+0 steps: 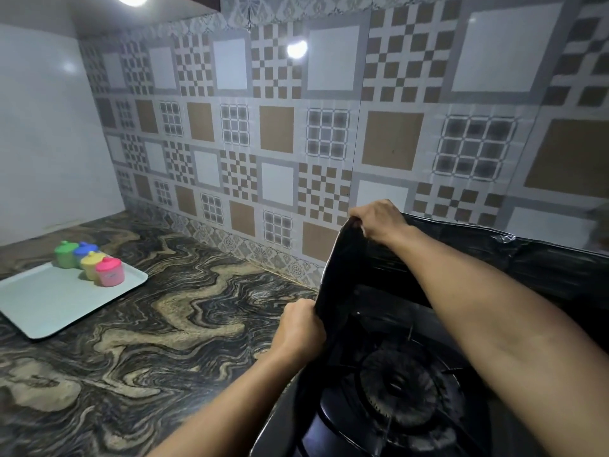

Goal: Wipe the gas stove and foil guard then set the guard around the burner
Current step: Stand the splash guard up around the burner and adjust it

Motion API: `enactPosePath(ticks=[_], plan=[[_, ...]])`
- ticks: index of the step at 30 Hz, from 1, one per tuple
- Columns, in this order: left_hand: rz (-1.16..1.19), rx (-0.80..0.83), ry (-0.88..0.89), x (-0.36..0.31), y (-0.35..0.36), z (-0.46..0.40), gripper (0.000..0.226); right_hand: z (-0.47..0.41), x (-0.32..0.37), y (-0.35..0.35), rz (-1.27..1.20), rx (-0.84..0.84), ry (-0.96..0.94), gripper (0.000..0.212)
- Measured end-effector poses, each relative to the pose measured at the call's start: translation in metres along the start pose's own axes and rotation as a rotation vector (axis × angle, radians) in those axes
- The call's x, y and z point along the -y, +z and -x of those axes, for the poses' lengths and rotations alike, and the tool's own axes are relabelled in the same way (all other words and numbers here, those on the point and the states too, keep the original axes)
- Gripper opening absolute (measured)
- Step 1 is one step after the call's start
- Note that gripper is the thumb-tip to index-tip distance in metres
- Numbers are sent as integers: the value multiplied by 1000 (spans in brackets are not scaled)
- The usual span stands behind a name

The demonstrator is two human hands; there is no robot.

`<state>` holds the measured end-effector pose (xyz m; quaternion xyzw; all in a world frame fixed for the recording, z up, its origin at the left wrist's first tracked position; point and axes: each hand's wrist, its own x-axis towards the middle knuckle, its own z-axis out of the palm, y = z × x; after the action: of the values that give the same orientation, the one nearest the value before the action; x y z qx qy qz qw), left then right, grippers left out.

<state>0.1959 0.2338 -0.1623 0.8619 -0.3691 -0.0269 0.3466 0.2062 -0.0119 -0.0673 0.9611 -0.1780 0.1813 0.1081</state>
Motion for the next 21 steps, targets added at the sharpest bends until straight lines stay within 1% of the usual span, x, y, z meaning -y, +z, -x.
enactPosePath(ticks=[4, 6, 10, 14, 16, 21], plan=[[-32, -19, 10, -2, 0, 2, 23, -2, 5, -4, -13, 17, 12, 27], [-23, -14, -17, -1, 0, 2, 21, -2, 5, -6, -11, 8, 13, 28], [6, -8, -84, -1, 0, 0, 19, 3, 9, -6, 12, -27, 27, 26], [55, 12, -127, 0, 5, 1, 16, 1, 10, -7, -52, -27, 30, 20], [109, 9, -158, 0, 7, 2, 20, 1, 8, -9, -73, -30, 45, 19], [157, -4, -192, 3, 1, 2, 28, 9, 1, -12, -64, -4, 92, 30]])
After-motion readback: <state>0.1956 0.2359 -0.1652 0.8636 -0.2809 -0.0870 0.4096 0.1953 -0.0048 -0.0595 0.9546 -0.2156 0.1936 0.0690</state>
